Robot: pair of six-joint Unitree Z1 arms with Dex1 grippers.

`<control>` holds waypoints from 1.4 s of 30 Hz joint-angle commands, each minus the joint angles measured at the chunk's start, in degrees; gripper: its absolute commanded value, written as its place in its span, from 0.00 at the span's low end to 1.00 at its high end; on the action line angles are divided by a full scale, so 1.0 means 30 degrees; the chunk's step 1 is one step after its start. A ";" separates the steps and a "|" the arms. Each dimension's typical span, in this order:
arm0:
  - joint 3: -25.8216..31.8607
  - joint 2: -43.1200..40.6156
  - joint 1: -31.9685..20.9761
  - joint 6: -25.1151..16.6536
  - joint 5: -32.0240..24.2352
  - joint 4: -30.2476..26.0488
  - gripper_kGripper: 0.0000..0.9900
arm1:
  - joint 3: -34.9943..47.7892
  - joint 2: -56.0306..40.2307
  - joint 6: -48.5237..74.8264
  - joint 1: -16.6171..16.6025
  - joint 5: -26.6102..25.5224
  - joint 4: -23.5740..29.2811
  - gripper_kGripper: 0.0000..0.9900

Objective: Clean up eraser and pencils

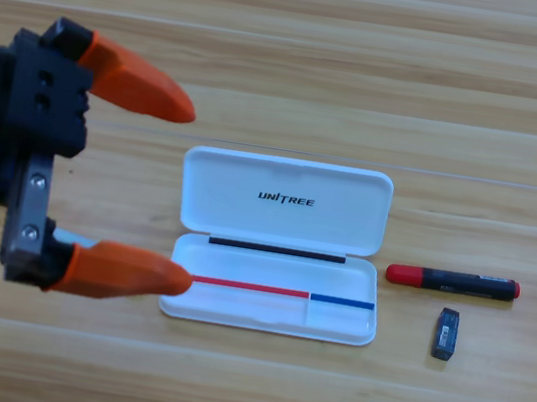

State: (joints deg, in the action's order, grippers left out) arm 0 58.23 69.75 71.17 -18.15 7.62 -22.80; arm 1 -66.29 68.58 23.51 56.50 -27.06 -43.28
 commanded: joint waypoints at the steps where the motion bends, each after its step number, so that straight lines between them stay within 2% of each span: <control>1: -0.0571 -0.0398 0.0358 -0.0161 -0.0254 0.0363 0.97 | 0.0241 0.0871 -0.0131 0.0445 -0.0208 0.0775 1.00; 10: -0.1772 -0.0691 0.0358 -0.0425 -0.0576 0.1300 0.97 | 0.0534 0.0022 -0.0688 0.0445 -0.0149 0.0804 1.00; 14: -0.2329 -0.0838 0.0358 -0.1333 -0.0254 0.1564 0.95 | 0.1061 -0.0681 -0.1274 0.0445 0.0261 0.0951 1.00; 16: -0.2388 -0.0896 0.0358 -0.1948 0.0537 0.1359 0.95 | 0.1090 -0.0799 -0.1889 0.0240 0.1169 0.0951 1.00; 20: -0.2183 -0.0955 0.0300 -0.3384 0.2060 0.0363 0.95 | 0.1178 0.0110 -0.3500 -0.1371 0.3396 0.0863 1.00; 23: -0.1978 -0.1307 0.0095 -0.4497 0.3174 -0.0311 0.95 | 0.0856 0.1574 -0.4643 -0.2865 0.4655 0.0101 1.00; 25: -0.1450 -0.1482 -0.0081 -0.5200 0.4140 -0.1043 0.95 | 0.0797 0.2453 -0.5287 -0.3393 0.5798 -0.0162 1.00; 29: 0.0190 -0.1688 -0.1282 -0.6841 0.5576 -0.2332 0.94 | -0.0111 0.5324 -1.0561 -0.3451 1.0925 -0.0455 1.00; 31: 0.0688 -0.1863 -0.2395 -0.8130 0.5781 -0.2479 0.94 | -0.0638 0.6848 -1.2904 -0.3481 1.2859 -0.0543 1.00; 34: 0.1245 -0.1980 -0.4036 -1.0034 0.5752 -0.2655 0.95 | -0.0873 0.8723 -1.3549 -0.3656 1.3064 -0.0543 1.00; 36: 0.1685 -0.1893 -0.4827 -1.1001 0.5781 -0.3006 0.95 | -0.0873 0.9865 -1.4135 -0.3656 1.2566 -0.0543 1.00; 42: 0.2534 -0.0516 -0.7376 -1.3110 0.5312 -0.3885 0.95 | -0.1136 1.2737 -1.8149 -0.3656 1.2155 -0.0192 1.00</control>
State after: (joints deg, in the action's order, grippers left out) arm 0 65.53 64.81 55.91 -54.61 24.31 -33.58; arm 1 -69.19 98.81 -27.12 47.04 10.64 -44.28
